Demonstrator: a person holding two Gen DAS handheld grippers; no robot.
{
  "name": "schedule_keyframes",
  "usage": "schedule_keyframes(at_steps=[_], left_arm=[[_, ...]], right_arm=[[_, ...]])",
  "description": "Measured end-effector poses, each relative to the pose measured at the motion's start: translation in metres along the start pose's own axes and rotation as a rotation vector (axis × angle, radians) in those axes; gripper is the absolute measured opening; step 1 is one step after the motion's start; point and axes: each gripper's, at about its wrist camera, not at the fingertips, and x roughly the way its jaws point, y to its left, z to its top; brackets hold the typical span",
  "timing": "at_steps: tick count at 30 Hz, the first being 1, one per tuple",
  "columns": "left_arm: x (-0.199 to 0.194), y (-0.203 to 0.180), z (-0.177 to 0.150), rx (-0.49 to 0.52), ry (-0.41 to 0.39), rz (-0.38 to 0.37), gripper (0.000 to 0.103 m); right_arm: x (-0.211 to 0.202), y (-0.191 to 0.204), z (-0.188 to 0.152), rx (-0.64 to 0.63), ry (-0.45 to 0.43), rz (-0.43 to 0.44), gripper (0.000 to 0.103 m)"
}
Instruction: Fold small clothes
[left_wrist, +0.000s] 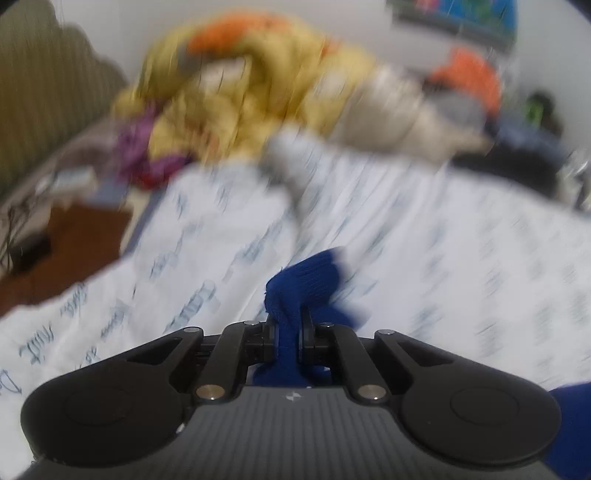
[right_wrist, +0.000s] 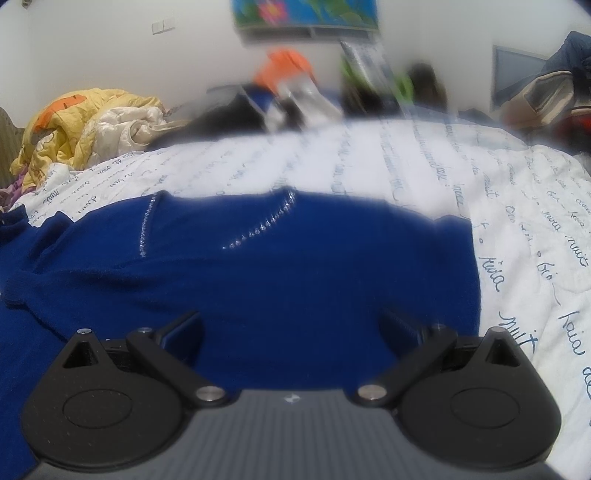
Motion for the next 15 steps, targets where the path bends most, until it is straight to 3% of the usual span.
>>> schedule_keyframes(at_steps=[2, 4, 7, 8, 9, 11, 13, 15], left_arm=[[-0.04, -0.029, 0.006, 0.029, -0.109, -0.085, 0.009], [-0.088, -0.072, 0.0, 0.083, -0.206, -0.221, 0.009], [-0.165, -0.155, -0.044, 0.294, -0.291, -0.467, 0.016], [-0.187, -0.182, -0.07, 0.392, -0.281, -0.545, 0.042], [-0.203, -0.2, -0.095, 0.454, -0.26, -0.614, 0.077], [-0.232, -0.214, -0.148, 0.484, -0.28, -0.723, 0.103], [-0.251, -0.214, -0.188, 0.477, -0.301, -0.749, 0.103], [-0.255, -0.207, -0.208, 0.406, -0.226, -0.77, 0.103]], right_arm=[[0.0, -0.002, 0.0, 0.012, -0.004, 0.007, 0.103], [0.0, -0.004, 0.001, 0.03, -0.009, 0.018, 0.103], [-0.002, -0.011, 0.0, 0.07, -0.022, 0.044, 0.103], [-0.003, -0.014, 0.0, 0.092, -0.029, 0.058, 0.103], [-0.004, -0.018, 0.0, 0.119, -0.038, 0.075, 0.103], [-0.007, -0.027, -0.001, 0.174, -0.054, 0.109, 0.103], [-0.009, -0.033, -0.002, 0.21, -0.063, 0.136, 0.103], [-0.009, -0.036, -0.002, 0.229, -0.064, 0.153, 0.103]])
